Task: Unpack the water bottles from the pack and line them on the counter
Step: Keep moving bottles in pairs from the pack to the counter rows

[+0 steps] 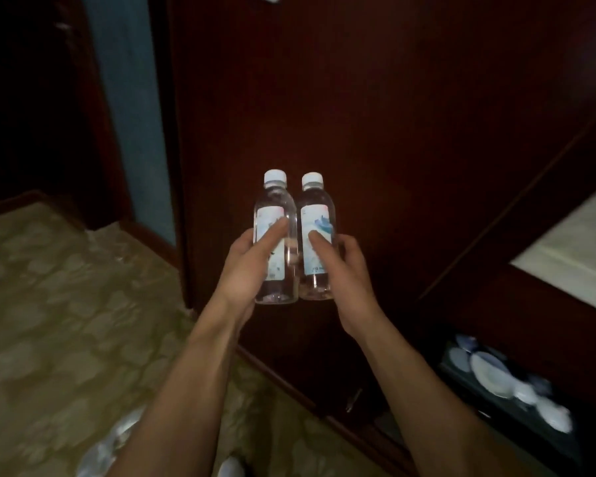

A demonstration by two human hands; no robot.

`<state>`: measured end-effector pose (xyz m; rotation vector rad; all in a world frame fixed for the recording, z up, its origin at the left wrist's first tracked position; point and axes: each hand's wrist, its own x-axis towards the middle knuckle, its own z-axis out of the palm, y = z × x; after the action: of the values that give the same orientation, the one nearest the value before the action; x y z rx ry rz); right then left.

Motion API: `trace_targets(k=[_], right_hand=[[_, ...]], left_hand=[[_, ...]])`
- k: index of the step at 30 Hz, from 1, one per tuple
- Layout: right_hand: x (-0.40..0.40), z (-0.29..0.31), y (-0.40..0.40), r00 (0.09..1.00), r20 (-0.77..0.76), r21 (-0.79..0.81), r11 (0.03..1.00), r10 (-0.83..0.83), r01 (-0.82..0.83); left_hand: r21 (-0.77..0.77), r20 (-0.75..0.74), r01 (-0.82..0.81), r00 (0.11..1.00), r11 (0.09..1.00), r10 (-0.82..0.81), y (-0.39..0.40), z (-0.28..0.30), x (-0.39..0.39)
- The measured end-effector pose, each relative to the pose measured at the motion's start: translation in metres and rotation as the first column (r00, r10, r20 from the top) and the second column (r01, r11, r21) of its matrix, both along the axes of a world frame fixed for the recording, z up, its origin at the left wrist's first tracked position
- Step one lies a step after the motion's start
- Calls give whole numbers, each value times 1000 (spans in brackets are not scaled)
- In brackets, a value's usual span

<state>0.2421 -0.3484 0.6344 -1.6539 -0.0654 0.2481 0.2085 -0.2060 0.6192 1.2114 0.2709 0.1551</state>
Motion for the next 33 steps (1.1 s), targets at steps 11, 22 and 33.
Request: trace_targets(k=[11, 22, 33], right_hand=[[-26, 117, -168, 893, 364, 153, 963, -265, 224], [-22, 174, -408, 764, 579, -14, 934, -284, 358], [40, 151, -555, 780, 500, 48, 911, -376, 409]], left_hand=[[60, 252, 273, 927, 960, -279, -172, 116, 17], [176, 442, 426, 772, 888, -458, -393, 170, 48], [365, 346, 387, 788, 847, -509, -521, 163, 106]])
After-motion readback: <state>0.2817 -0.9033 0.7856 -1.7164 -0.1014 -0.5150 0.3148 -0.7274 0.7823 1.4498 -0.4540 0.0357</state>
